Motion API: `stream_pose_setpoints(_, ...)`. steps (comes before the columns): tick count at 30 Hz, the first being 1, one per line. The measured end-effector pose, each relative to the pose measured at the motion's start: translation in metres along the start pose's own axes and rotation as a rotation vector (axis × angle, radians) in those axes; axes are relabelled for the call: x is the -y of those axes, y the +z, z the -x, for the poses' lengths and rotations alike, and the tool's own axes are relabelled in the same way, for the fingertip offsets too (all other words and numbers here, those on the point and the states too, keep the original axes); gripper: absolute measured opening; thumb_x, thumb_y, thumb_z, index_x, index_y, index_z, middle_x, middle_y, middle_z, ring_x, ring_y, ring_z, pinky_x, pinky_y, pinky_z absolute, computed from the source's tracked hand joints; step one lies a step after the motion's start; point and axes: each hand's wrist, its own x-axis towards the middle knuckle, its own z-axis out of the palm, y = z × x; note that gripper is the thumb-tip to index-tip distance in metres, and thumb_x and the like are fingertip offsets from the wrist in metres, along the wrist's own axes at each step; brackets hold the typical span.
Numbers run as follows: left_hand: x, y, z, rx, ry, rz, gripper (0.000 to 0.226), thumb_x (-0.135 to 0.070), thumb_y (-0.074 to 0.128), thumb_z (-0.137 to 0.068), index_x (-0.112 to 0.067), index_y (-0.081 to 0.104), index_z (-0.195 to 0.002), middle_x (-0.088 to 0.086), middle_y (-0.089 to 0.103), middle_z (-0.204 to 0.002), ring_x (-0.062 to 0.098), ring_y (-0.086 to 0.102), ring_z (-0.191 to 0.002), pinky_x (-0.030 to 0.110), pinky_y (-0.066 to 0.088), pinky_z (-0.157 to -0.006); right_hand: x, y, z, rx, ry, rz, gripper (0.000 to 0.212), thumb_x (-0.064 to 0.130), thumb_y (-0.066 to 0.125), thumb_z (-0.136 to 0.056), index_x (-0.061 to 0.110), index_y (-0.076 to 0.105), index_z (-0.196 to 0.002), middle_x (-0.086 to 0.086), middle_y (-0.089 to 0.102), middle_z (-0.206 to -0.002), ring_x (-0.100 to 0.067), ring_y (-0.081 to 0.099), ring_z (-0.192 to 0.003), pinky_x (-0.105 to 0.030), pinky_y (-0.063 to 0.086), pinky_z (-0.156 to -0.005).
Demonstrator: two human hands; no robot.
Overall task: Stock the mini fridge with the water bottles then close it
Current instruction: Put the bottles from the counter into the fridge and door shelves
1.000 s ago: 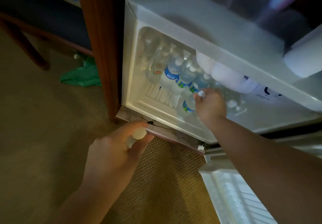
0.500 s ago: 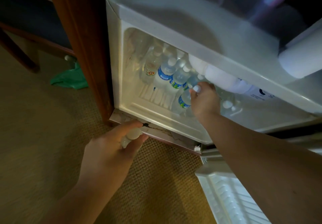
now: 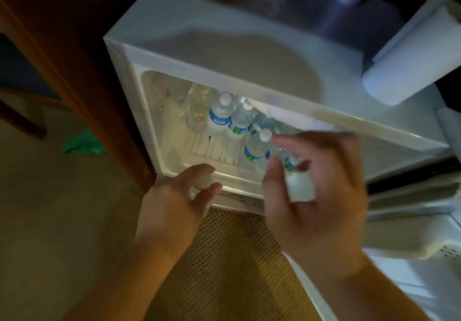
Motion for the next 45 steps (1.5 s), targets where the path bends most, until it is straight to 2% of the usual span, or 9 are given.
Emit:
stream_pose_setpoints(6,0.003,0.025,-0.047,0.061,0.046,0.004,0.032,-0.053,0.069,-0.096,-0.044,0.062,-0.125,-0.034,0.065,-0.094,-0.017,0.061,-0.087,-0.005,0.036,-0.07,-0.041,-0.019,-0.078,0.094,0.006,0.301,0.044,0.041,0.063,-0.098,0.016,0.067,-0.134,-0.01,0.059,-0.132,-0.025,0.059,-0.12,-0.029,0.047,-0.102)
stream_pose_setpoints(9,0.004,0.04,-0.069,0.046,0.079,0.028,0.032,-0.052,0.071,-0.095,-0.044,0.063,-0.124,-0.022,0.071,-0.101,0.0,0.068,-0.09,0.015,0.05,-0.083,-0.059,-0.001,-0.077,0.217,0.059,0.446,0.06,0.063,0.045,-0.101,0.024,0.062,-0.142,-0.01,0.055,-0.149,-0.031,0.054,-0.133,-0.037,0.044,-0.109)
stream_pose_setpoints(14,0.009,0.07,-0.102,0.018,0.088,0.001,0.029,-0.053,0.071,-0.094,-0.044,0.064,-0.12,-0.027,0.062,-0.091,0.002,0.062,-0.076,0.005,0.038,-0.073,-0.071,0.009,-0.069,0.142,-0.061,0.496,0.061,0.06,0.034,-0.106,0.02,0.062,-0.143,-0.011,0.059,-0.147,-0.036,0.055,-0.136,-0.043,0.041,-0.114)
stream_pose_setpoints(20,0.009,0.091,-0.124,0.07,0.147,-0.042,0.028,-0.048,0.073,-0.093,-0.043,0.062,-0.118,-0.014,0.065,-0.099,0.011,0.059,-0.088,0.011,0.035,-0.07,-0.074,0.008,-0.067,0.171,-0.099,0.536,0.06,0.057,0.032,-0.108,0.019,0.057,-0.148,-0.011,0.057,-0.15,-0.037,0.053,-0.138,-0.049,0.041,-0.114)
stream_pose_setpoints(26,0.007,0.106,-0.149,0.167,0.131,-0.014,0.025,-0.038,0.071,-0.098,-0.031,0.065,-0.122,-0.004,0.071,-0.112,0.016,0.064,-0.101,0.023,0.047,-0.082,-0.076,0.009,-0.065,0.134,-0.114,0.547,0.058,0.054,0.034,-0.108,0.017,0.059,-0.146,-0.013,0.059,-0.147,-0.038,0.056,-0.136,-0.05,0.044,-0.111)
stream_pose_setpoints(32,0.007,0.113,-0.167,0.178,0.147,-0.011,0.027,-0.035,0.073,-0.097,-0.03,0.066,-0.122,-0.014,0.064,-0.091,0.012,0.064,-0.084,0.018,0.046,-0.072,-0.079,0.01,-0.065,0.149,-0.128,0.536,0.059,0.055,0.034,-0.108,0.018,0.058,-0.147,-0.011,0.059,-0.147,-0.035,0.054,-0.137,-0.047,0.044,-0.112)
stream_pose_setpoints(38,0.005,0.109,-0.171,0.189,0.159,-0.009,0.028,-0.031,0.073,-0.098,-0.029,0.068,-0.125,-0.011,0.065,-0.095,0.017,0.067,-0.087,0.031,0.056,-0.085,-0.08,0.009,-0.066,0.14,-0.153,0.536,0.056,0.052,0.037,-0.108,0.016,0.059,-0.145,-0.013,0.061,-0.145,-0.035,0.055,-0.136,-0.047,0.043,-0.113)
stream_pose_setpoints(42,0.003,0.105,-0.174,0.174,0.147,-0.006,0.032,-0.033,0.074,-0.097,-0.031,0.069,-0.128,-0.018,0.061,-0.089,0.003,0.061,-0.075,0.027,0.054,-0.083,-0.08,0.01,-0.065,0.12,-0.164,0.541,0.055,0.051,0.04,-0.108,0.015,0.061,-0.144,-0.013,0.062,-0.143,-0.035,0.057,-0.135,-0.047,0.045,-0.111)
stream_pose_setpoints(45,-0.001,0.103,-0.172,0.205,0.132,0.014,0.044,-0.033,0.076,-0.096,-0.032,0.064,-0.138,-0.008,0.07,-0.111,0.017,0.069,-0.103,0.028,0.052,-0.093,-0.079,0.011,-0.066,0.118,-0.164,0.548,0.055,0.052,0.039,-0.108,0.016,0.061,-0.144,-0.012,0.062,-0.144,-0.035,0.057,-0.135,-0.046,0.045,-0.111)
